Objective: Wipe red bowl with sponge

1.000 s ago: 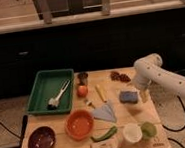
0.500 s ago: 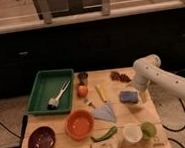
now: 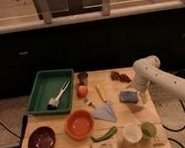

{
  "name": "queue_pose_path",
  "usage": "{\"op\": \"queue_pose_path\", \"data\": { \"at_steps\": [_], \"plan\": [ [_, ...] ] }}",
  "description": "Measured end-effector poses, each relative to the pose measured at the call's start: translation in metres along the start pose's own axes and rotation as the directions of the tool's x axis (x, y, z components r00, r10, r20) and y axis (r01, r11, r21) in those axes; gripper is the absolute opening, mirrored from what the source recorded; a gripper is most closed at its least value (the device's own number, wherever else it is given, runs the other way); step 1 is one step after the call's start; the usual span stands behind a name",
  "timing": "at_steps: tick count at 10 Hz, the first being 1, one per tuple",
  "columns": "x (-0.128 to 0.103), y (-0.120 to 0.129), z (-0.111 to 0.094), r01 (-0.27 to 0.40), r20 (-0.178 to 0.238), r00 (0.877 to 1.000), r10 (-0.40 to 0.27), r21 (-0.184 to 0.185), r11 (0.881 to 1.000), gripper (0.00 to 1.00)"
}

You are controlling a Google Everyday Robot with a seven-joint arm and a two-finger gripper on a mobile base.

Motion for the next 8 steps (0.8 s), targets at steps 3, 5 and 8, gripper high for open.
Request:
{"op": "queue_pose_path", "data": {
  "at_steps": [3, 5, 8],
  "plan": [
    [0.0024, 0.0035, 0.0051, 0.012, 0.007, 1.0, -0.012, -0.013, 1.0, 0.8],
    [0.002, 0.0044, 0.0084, 0.02, 0.012, 1.0, -0.02, -0.02, 1.0, 0.8],
    [-0.0047, -0.0006, 0.0067, -0.03, 0.006, 1.0, 0.03, 0.006, 1.0, 0.8]
  ]
}}
